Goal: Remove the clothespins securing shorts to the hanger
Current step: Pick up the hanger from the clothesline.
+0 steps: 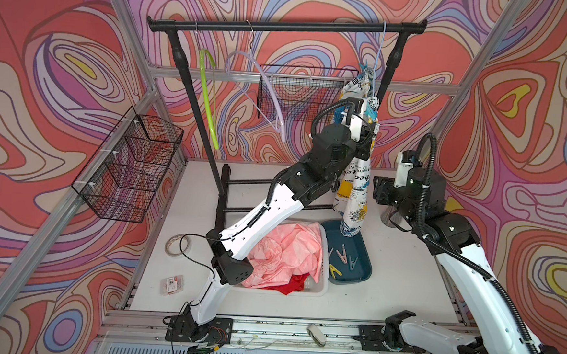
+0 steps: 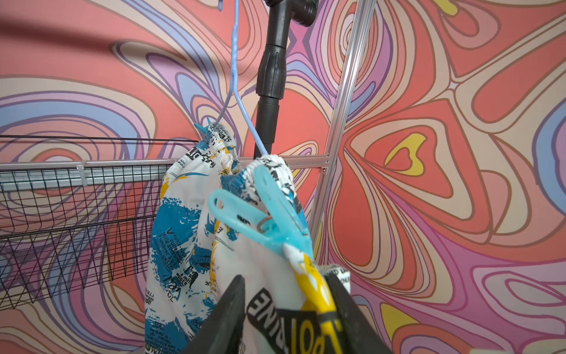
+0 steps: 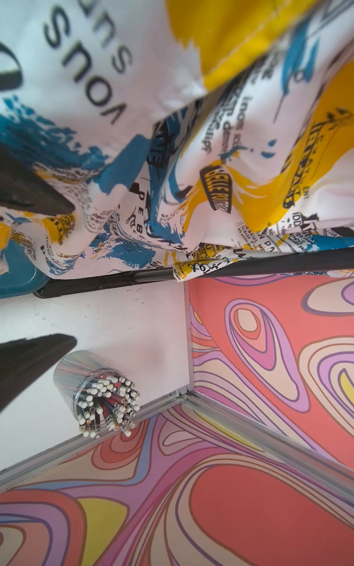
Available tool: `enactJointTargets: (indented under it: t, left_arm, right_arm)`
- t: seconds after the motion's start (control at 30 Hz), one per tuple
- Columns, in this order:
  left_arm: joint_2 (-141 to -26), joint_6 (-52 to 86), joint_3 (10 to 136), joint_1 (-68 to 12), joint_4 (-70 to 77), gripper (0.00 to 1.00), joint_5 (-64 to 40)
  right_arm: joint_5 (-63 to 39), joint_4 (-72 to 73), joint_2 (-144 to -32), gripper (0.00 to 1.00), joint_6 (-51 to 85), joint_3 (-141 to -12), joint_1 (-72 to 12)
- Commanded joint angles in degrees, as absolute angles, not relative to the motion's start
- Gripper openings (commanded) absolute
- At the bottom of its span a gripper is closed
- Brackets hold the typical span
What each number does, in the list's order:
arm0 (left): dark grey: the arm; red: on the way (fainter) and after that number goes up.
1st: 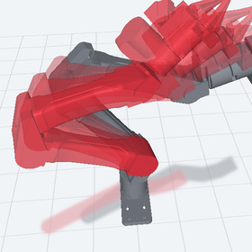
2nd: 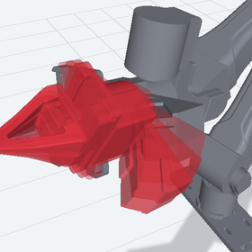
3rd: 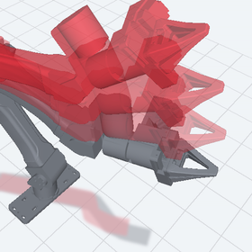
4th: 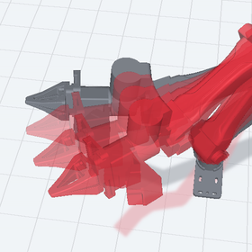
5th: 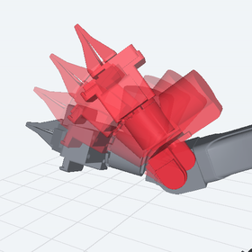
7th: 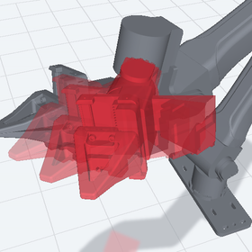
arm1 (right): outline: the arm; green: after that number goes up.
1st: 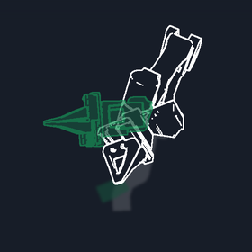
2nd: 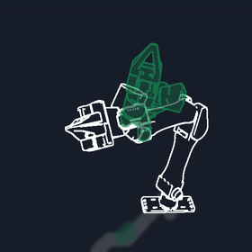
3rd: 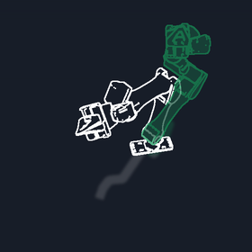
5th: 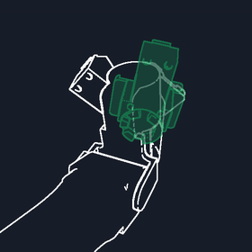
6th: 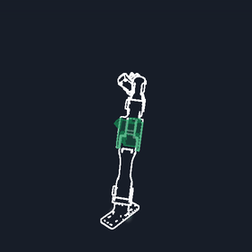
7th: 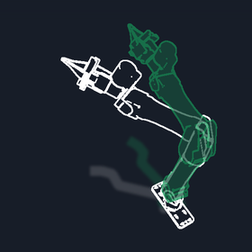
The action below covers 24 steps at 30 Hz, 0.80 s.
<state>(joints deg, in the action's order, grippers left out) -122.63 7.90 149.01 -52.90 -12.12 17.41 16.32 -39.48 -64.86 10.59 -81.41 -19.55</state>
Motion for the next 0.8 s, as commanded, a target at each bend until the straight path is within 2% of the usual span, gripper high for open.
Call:
enactJointTargets:
  t: [0.0,0.03,0.17,0.23,0.27,0.43,0.77]
  left_arm:
    - [-124.3,5.3,150.8,-52.8,-10.0,0.31,20.9]
    - [-124.7,4.8,151.5,-52.7,-10.2,0.26,21.6]
    - [-125.3,2.7,152.7,-52.4,-11.8,0.14,23.7]
    - [-125.2,1.7,152.8,-52.1,-12.0,0.02,24.6]
    - [-125.2,0.9,152.7,-52.2,-11.8,0.00,25.1]
    - [-123.7,-3.5,151.8,-51.7,-7.3,0.00,25.6]
    - [-112.5,-6.9,139.3,-51.2,8.2,0.00,24.5]
  right_arm:
    - [15.0,-40.0,-64.6,0.64,10.6,-80.8,-19.2]
    - [14.7,-40.1,-64.7,0.64,10.4,-80.8,-19.2]
    - [14.7,-40.0,-64.9,0.64,9.6,-80.4,-19.2]
    - [15.2,-39.9,-64.8,0.64,9.3,-80.3,-19.2]
    - [15.2,-39.8,-64.8,0.64,9.2,-80.4,-19.2]
    - [14.7,-39.1,-64.5,0.64,8.8,-80.3,-19.2]
    - [12.7,-36.4,-64.4,0.62,10.6,-77.6,-19.2]
